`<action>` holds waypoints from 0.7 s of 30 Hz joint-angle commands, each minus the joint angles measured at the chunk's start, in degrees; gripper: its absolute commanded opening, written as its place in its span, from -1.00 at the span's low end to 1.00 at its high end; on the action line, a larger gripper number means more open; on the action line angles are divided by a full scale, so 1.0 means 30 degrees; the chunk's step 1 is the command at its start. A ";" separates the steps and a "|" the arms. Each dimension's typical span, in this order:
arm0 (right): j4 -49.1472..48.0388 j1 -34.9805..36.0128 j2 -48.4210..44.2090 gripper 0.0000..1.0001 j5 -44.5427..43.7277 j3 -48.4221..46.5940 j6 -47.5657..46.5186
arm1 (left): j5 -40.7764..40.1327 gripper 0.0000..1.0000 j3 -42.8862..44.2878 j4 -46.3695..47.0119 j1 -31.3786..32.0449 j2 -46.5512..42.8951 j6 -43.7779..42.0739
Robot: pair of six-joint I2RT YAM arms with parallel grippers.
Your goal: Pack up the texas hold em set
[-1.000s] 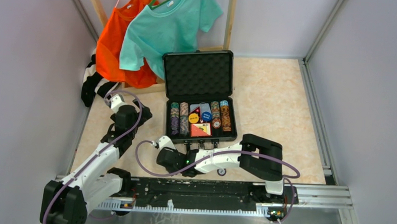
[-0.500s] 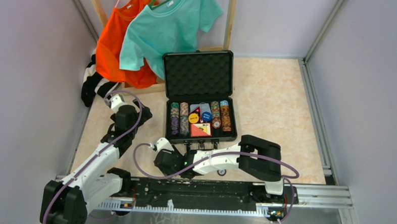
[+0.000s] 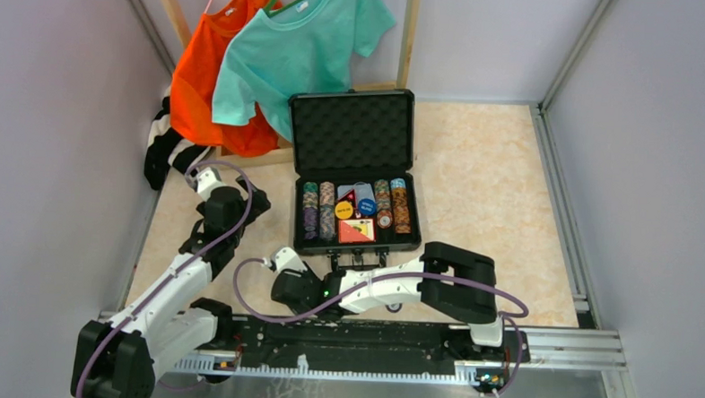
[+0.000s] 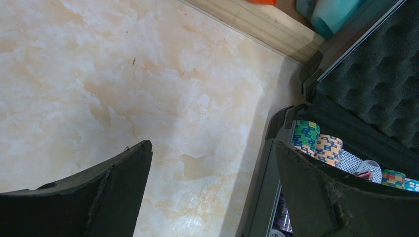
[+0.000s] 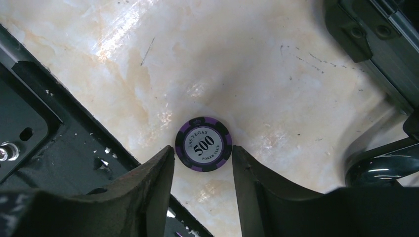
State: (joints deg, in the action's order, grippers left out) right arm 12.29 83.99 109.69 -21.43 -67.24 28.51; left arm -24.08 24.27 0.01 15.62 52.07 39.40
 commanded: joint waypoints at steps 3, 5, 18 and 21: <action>0.0541 0.0276 0.0871 -0.16 0.0289 -0.0049 0.0488 | 0.0143 0.98 0.0207 0.0513 -0.0101 0.0085 -0.0007; 0.0486 0.0275 0.0734 -0.22 0.0311 0.0042 0.0616 | 0.0144 0.98 0.0212 0.0498 -0.0079 0.0100 -0.0018; 0.0333 0.0248 0.0489 0.09 -0.0138 -0.0702 0.0033 | 0.0114 0.98 0.0201 0.0539 -0.0086 0.0105 -0.0022; 0.0490 0.0088 0.0829 0.11 -0.0393 -0.1347 -0.0276 | 0.0086 0.98 0.0212 0.0490 -0.0093 0.0112 -0.0058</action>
State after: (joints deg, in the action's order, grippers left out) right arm 12.47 84.27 110.04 -21.98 -67.81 28.82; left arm -23.92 24.27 0.03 15.62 52.40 39.40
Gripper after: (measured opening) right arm 0.550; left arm 0.992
